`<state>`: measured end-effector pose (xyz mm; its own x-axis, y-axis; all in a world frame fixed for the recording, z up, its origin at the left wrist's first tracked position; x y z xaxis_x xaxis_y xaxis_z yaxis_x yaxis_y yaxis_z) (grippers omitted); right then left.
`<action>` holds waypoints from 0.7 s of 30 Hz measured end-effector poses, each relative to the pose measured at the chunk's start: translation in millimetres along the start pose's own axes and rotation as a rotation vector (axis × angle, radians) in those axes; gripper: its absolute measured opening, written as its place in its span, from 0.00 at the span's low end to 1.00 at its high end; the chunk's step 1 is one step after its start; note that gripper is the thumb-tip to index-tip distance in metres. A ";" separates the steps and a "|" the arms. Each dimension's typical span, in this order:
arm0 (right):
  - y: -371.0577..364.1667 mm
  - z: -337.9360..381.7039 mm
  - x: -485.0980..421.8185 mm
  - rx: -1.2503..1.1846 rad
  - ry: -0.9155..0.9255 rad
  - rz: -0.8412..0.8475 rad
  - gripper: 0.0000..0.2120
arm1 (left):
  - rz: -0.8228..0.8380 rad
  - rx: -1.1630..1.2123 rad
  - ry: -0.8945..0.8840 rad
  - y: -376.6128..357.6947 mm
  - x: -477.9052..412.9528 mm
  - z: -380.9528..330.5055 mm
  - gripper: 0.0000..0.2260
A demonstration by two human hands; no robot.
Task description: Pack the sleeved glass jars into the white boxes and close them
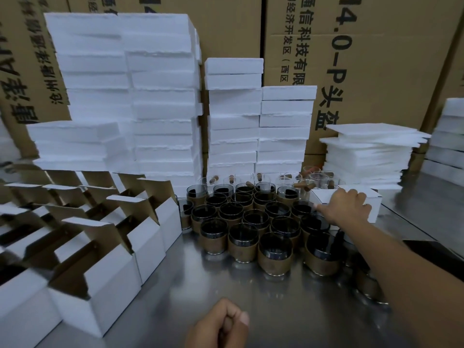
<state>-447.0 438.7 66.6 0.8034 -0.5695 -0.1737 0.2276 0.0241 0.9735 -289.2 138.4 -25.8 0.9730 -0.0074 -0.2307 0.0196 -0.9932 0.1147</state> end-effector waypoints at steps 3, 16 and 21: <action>22.9 13.5 18.9 -0.020 0.096 0.034 0.26 | 0.037 -0.032 -0.019 -0.7 2.5 -4.6 0.12; 9.9 48.9 257.6 -0.797 0.695 0.049 0.03 | -0.010 0.014 -0.122 8.6 12.5 -33.2 0.10; -12.7 19.6 246.2 -0.755 0.565 -0.042 0.09 | -0.083 0.038 -0.125 13.2 14.0 -32.8 0.12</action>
<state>-262.9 282.1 14.4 0.8890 -0.1041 -0.4458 0.3998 0.6511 0.6452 -267.9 129.0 4.1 0.9323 0.0628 -0.3562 0.0876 -0.9947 0.0541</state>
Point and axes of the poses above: each hand's wrist, its own x-axis away from the middle knuckle, its own y-axis out of the back of the hand, z = x × y, the point moved 4 cm from there along -x, towards the middle knuckle, and after that the axes turned 8 degrees about x, right-handed, at the moved point
